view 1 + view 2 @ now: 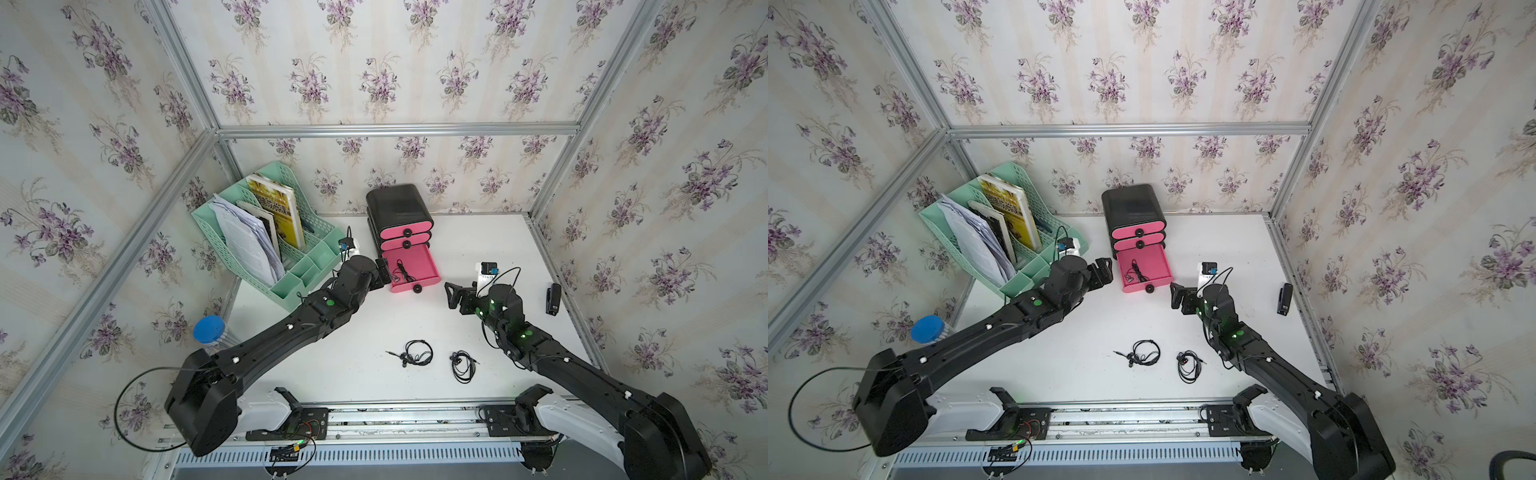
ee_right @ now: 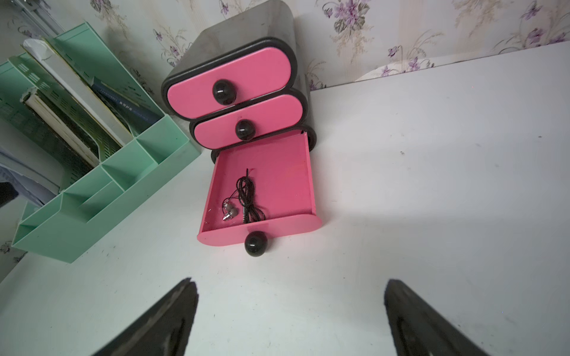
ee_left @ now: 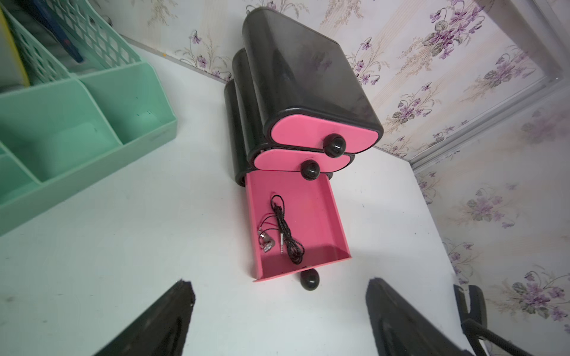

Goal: Place the wired earphones into the drawer by color
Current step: Pick up the wired earphones from the center of the board.

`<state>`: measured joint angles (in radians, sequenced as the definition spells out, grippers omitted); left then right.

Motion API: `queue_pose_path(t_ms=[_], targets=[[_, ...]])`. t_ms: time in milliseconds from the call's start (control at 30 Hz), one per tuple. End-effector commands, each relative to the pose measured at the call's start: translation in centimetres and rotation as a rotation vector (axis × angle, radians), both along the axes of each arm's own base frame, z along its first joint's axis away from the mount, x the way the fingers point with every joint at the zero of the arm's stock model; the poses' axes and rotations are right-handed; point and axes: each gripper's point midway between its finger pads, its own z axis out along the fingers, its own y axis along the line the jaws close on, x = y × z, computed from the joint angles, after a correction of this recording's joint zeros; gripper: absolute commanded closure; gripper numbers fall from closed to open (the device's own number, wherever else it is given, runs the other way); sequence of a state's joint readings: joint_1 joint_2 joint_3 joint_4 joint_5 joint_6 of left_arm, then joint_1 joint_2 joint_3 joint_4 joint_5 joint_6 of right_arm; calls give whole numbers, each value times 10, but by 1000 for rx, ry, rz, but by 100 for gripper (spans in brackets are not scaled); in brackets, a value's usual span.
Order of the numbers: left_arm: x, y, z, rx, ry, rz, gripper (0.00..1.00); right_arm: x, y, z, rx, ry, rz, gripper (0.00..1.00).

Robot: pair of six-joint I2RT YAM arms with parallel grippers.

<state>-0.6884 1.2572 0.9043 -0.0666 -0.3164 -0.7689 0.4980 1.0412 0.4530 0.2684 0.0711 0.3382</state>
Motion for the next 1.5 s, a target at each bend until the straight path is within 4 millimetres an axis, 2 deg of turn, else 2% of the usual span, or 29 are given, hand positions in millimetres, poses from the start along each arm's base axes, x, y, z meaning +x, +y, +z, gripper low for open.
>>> queue_pose_path(t_ms=[0, 200, 333, 400, 467, 600, 767, 900, 1033, 1233, 1467], targets=[[-18, 22, -12, 199, 9, -51, 1, 0, 19, 0, 37, 25, 85, 5], [-45, 36, -16, 340, -41, -175, 1, -11, 33, -24, 35, 207, 151, 12], [-60, 41, -23, 401, -83, -248, 1, -32, 29, -41, 38, 364, 118, 18], [-64, 45, -29, 433, -80, -261, 1, -43, 20, -48, 26, 446, 64, 19], [-66, 48, -36, 461, -69, -267, 1, -67, 22, -56, 4, 537, 60, 22], [-66, 52, -49, 480, -48, -257, 1, -100, 24, -63, -14, 634, 37, 25], [-68, 57, -47, 501, -39, -247, 1, -141, 31, -76, -48, 720, 23, 26], [-70, 61, -43, 499, -52, -234, 1, -165, 29, -91, -54, 778, -2, 27], [-71, 62, -43, 494, -55, -232, 1, -175, 21, -104, -89, 804, -35, 30], [-70, 63, -44, 498, -49, -225, 1, -177, 17, -117, -126, 817, -43, 36], [-69, 63, -46, 502, -43, -222, 1, -178, 17, -126, -135, 823, -37, 49]])
